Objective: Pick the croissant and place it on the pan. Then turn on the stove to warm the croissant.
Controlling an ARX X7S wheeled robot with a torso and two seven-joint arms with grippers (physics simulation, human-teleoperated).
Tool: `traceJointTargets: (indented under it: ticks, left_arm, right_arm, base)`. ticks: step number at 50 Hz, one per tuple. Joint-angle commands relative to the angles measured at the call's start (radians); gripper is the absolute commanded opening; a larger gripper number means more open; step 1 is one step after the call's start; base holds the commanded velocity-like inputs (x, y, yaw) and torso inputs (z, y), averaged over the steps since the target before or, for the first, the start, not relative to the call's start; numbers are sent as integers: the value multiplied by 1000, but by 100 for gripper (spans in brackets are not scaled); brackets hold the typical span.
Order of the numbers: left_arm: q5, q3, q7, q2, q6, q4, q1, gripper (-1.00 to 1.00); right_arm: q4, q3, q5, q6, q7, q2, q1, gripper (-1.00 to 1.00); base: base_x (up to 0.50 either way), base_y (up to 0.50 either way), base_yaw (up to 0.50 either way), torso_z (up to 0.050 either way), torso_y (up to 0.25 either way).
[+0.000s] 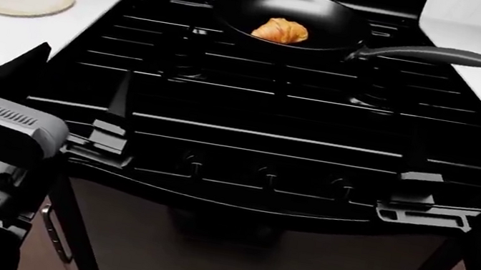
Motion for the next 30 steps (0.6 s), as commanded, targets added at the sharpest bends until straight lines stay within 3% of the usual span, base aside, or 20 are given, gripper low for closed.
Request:
traceJointTargets:
  ticks: [1,4,10,30]
  left_arm:
    - [71,24,32,5,40,-5,6,100]
    - [95,29,35,6,53,-9,15,100]
    - [134,38,57,1,95,-19,51,100]
    - [182,24,48,8,171,-44,122,100]
  right_arm:
    - [-20,-10,-121,4,-21,-28,-52,100]
    - [-55,-24,-176,0,-30,-28,-64,100]
    - [-56,-168,-274,-175,-9,49,-86,100]
    - [-51,-212,-434,-284,-55,41,-206,100]
  base:
    - [0,0,0,-50,0]
    - [0,0,0,-50,0]
    - [0,0,0,-50,0]
    - [0,0,0,-50,0]
